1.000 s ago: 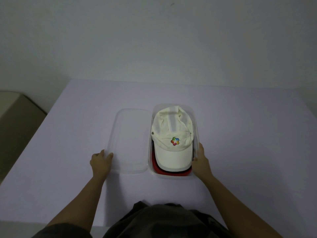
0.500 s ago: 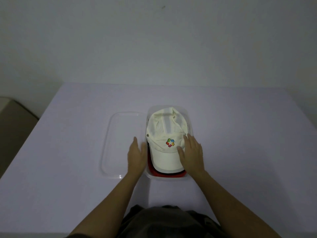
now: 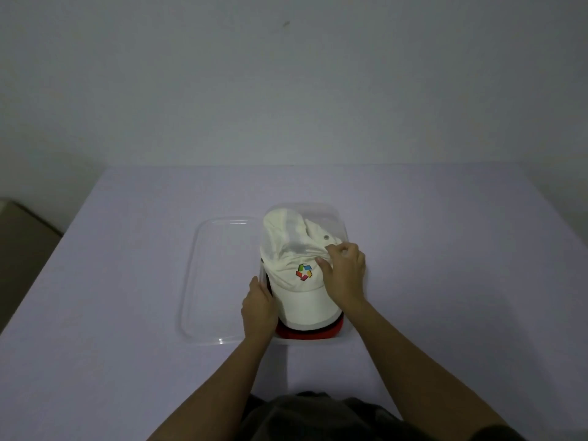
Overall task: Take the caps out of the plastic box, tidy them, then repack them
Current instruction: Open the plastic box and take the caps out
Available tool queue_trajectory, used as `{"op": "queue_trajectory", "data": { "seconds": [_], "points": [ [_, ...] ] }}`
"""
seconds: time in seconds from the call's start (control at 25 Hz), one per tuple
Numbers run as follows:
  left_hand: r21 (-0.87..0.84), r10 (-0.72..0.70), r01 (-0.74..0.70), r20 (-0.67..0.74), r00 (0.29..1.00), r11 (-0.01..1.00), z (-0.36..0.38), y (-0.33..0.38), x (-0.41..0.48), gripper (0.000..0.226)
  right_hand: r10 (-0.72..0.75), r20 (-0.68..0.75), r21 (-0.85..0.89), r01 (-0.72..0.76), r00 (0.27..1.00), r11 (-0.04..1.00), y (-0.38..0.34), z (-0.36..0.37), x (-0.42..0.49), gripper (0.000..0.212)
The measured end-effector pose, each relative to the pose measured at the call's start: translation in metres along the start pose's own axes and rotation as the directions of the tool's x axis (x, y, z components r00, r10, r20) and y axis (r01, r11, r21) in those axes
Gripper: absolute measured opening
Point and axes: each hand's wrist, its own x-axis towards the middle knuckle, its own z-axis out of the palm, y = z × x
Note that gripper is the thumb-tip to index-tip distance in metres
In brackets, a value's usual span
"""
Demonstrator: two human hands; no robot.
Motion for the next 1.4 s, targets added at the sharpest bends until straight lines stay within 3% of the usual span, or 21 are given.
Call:
{"op": "queue_trajectory", "data": {
  "seconds": [0.08, 0.2, 0.36, 0.52, 0.8, 1.04, 1.16, 1.24, 1.28, 1.4],
  "points": [
    [-0.024, 0.012, -0.012, -0.02, 1.0, 1.0, 0.0, -0.001, 0.0, 0.031, -0.009, -0.12, 0.246, 0.038, 0.993, 0.968, -0.004, -0.006, -0.005, 0.026],
    [-0.05, 0.018, -0.02, -0.026, 0.999, 0.999, 0.0, 0.001, -0.001, 0.027, 0.04, -0.276, 0.383, 0.072, 0.96, 0.921, -0.005, -0.034, 0.005, 0.028],
    [-0.042, 0.023, -0.024, -0.026, 0.999, 0.999, 0.002, -0.003, 0.001, 0.029, 0.127, -0.409, 0.427, 0.066, 0.903, 0.902, 0.029, -0.086, 0.052, 0.032],
    [-0.026, 0.004, -0.005, -0.03, 1.0, 1.0, 0.006, -0.002, 0.002, 0.03, 0.208, -0.43, 0.335, -0.059, 0.879, 0.941, 0.09, -0.116, 0.102, 0.03],
    [0.055, -0.002, 0.003, -0.013, 1.0, 0.998, 0.008, -0.004, 0.004, 0.04, 0.251, -0.21, 0.243, -0.198, 0.945, 0.95, 0.143, -0.084, 0.133, 0.031],
    [0.069, -0.022, 0.023, -0.016, 1.0, 0.997, 0.009, -0.003, 0.004, 0.041, 0.295, -0.124, 0.199, -0.267, 0.947, 0.943, 0.143, -0.082, 0.148, 0.042],
    [0.044, -0.035, 0.036, -0.018, 0.999, 0.998, 0.009, 0.001, 0.003, 0.04, 0.143, -0.144, 0.19, -0.114, 0.979, 0.975, 0.104, -0.077, 0.145, 0.037],
    [0.031, -0.042, 0.043, -0.025, 0.999, 0.999, 0.008, 0.002, 0.001, 0.038, -0.048, 0.056, 0.219, 0.035, 0.997, 0.975, 0.067, -0.061, 0.127, 0.028],
    [0.028, -0.04, 0.04, -0.029, 0.999, 0.999, 0.007, 0.002, 0.0, 0.036, -0.141, 0.194, 0.211, 0.099, 0.971, 0.973, 0.052, -0.05, 0.115, 0.028],
    [0.024, -0.027, 0.028, -0.041, 0.999, 0.999, 0.005, 0.006, -0.002, 0.034, -0.229, 0.524, 0.114, 0.198, 0.82, 0.973, 0.029, -0.014, 0.083, 0.051]
  ]
}}
